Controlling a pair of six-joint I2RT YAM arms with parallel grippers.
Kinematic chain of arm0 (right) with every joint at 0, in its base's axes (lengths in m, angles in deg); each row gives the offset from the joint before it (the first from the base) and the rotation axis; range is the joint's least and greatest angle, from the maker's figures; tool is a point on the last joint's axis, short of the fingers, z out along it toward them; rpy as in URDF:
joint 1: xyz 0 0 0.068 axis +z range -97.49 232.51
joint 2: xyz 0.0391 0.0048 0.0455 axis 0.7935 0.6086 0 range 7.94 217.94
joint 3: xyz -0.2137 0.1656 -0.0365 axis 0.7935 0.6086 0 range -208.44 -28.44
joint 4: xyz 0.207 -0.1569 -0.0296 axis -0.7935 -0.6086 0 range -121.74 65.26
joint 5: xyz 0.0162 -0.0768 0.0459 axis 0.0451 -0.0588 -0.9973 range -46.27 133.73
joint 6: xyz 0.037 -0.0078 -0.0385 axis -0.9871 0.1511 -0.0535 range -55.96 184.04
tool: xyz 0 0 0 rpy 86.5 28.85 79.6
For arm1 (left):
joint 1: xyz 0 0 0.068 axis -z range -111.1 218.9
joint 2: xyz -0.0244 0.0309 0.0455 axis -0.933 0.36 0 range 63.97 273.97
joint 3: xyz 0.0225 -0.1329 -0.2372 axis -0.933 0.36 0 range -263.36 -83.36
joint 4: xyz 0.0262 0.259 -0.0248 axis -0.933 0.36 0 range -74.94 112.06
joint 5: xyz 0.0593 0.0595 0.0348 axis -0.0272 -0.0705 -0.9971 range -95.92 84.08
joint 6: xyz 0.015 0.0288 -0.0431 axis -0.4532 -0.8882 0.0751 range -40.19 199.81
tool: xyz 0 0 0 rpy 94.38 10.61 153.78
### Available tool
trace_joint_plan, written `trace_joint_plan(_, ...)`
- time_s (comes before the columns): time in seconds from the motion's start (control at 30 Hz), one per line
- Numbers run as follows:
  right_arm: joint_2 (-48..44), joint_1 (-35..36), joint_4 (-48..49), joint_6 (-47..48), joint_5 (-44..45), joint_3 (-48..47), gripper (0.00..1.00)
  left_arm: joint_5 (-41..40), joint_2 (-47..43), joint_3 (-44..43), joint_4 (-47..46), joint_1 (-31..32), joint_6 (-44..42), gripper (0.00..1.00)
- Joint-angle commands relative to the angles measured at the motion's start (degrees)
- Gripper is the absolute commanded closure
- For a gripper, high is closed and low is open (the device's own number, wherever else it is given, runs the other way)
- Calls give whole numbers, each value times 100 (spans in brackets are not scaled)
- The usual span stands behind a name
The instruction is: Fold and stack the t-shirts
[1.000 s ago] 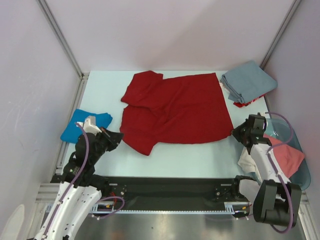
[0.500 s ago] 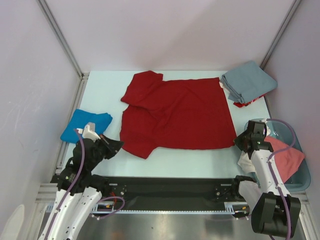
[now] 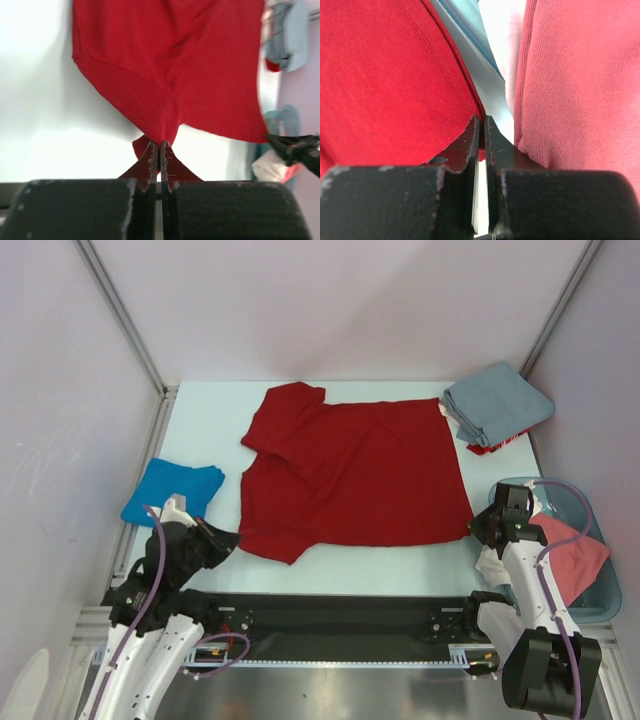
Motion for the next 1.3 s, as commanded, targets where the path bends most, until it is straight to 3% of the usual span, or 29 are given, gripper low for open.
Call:
trace_joint_plan(0.0, 34, -26, -56, 27, 206, -226, 100, -150, 204, 219, -16, 15, 138, 100)
trace_joint_plan(0.13, 201, -26, 58, 53, 162, -270, 100, -676, 915, 18, -24, 24, 77, 100)
trace_joint_plan(0.37, 816, 89, 217, 185, 223, -682, 100, -747, 2041, -659, -596, 24, -161, 100)
trace_joint_plan(0.83, 2451, 379, 401, 264, 399, -2370, 100, -1362, 4141, -2434, -1255, 24, -591, 96)
trace_joint_plan(1.27, 4060, 379, 586, 299, 460, -3425, 100, -1292, 5935, -3331, -1870, -169, -670, 99)
